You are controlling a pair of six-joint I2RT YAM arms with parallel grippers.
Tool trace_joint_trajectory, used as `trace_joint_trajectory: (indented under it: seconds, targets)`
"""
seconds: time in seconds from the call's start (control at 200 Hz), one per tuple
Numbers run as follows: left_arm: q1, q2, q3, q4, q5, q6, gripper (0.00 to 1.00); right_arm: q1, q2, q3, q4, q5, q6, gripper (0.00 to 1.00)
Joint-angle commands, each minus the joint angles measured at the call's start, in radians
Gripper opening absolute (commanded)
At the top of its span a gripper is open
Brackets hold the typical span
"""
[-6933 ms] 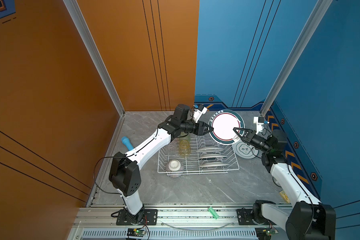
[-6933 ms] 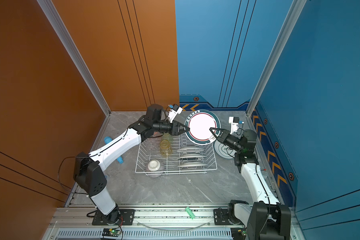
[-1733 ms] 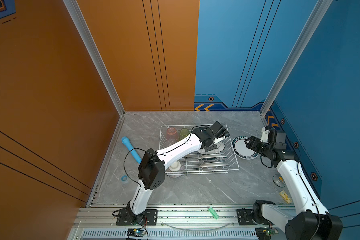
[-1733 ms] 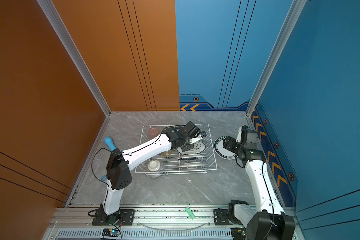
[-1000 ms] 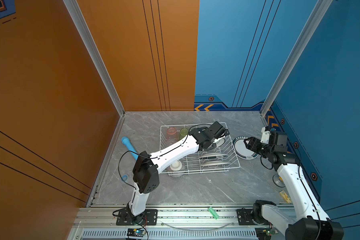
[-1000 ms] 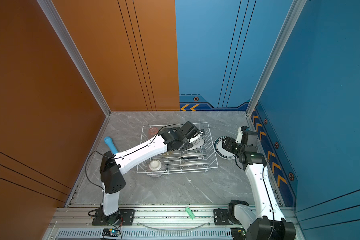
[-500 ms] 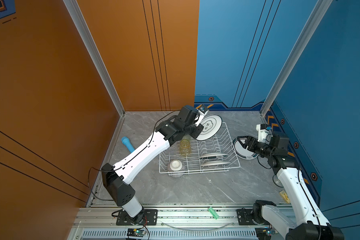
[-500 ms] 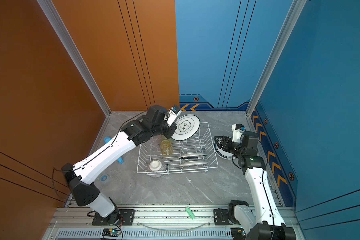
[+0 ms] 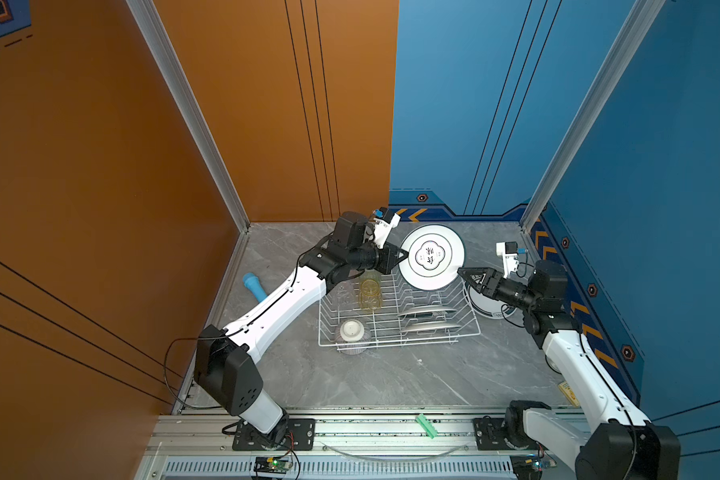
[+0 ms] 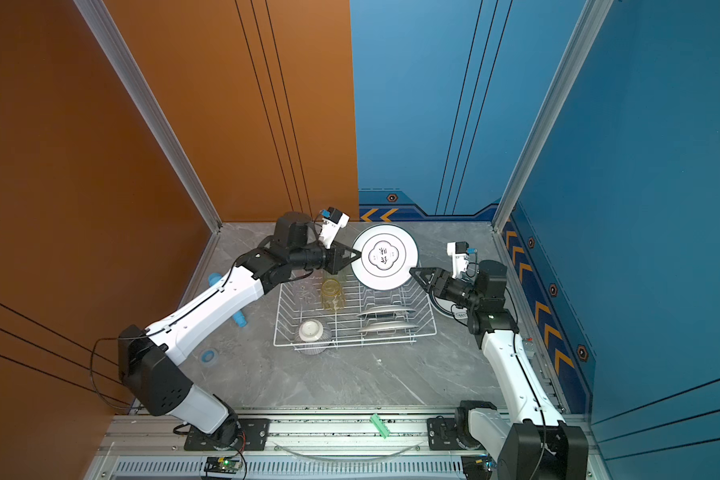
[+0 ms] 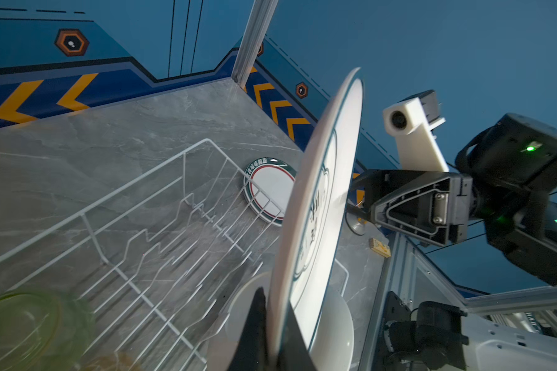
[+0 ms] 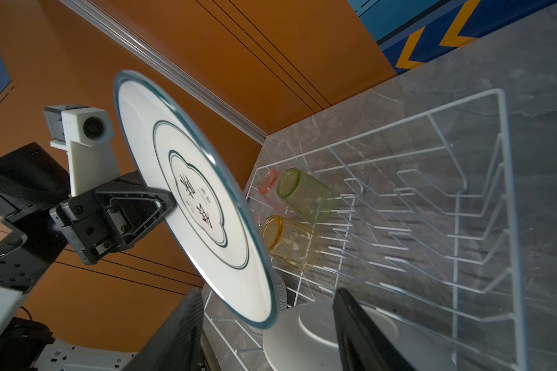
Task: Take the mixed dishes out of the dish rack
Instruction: 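Lift the white plate out with the left gripper while the right gripper grasps its rim, then lower the white plate onto the stacked plates with the right gripper and release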
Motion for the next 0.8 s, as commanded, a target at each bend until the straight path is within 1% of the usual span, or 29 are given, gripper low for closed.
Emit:
trace_joint_trajectory:
  seconds: [0.0, 0.115, 0.245, 0.411, 0.451, 0.486, 0.526, 0.591, 0.636, 0.711, 0.791]
  targets:
    - [0.007, 0.017, -0.007, 0.196, 0.164, -0.114, 0.00, 0.013, 0.019, -0.006, 0.095, -0.029, 0.041, 0.62]
    - [0.001, 0.056, -0.001, 0.219, 0.194, -0.139, 0.00, 0.020, 0.036, -0.011, 0.173, -0.039, 0.091, 0.58]
    - [-0.004, 0.095, 0.010, 0.222, 0.208, -0.155, 0.00, 0.024, 0.043, -0.015, 0.253, -0.050, 0.145, 0.48]
    - [-0.005, 0.119, 0.013, 0.221, 0.213, -0.162, 0.00, 0.024, 0.042, -0.007, 0.285, -0.055, 0.176, 0.32]
    - [-0.005, 0.122, 0.012, 0.222, 0.212, -0.162, 0.00, 0.024, 0.042, -0.004, 0.278, -0.054, 0.176, 0.27]
    - [-0.005, 0.123, 0.012, 0.219, 0.207, -0.162, 0.00, 0.023, 0.043, -0.001, 0.271, -0.053, 0.175, 0.22]
    - [-0.005, 0.125, 0.014, 0.212, 0.202, -0.157, 0.04, 0.021, 0.044, 0.003, 0.262, -0.049, 0.174, 0.16]
    - [-0.009, 0.122, 0.014, 0.193, 0.189, -0.144, 0.14, 0.013, 0.046, 0.009, 0.241, -0.038, 0.172, 0.08]
    - [-0.011, 0.116, 0.015, 0.171, 0.173, -0.127, 0.20, 0.006, 0.048, 0.012, 0.228, -0.030, 0.171, 0.00]
    - [-0.016, 0.101, 0.020, 0.120, 0.145, -0.088, 0.26, -0.010, 0.044, 0.010, 0.216, -0.010, 0.172, 0.00]
    - [-0.022, 0.084, 0.018, 0.072, 0.111, -0.049, 0.29, -0.030, 0.040, 0.008, 0.209, 0.000, 0.175, 0.00]
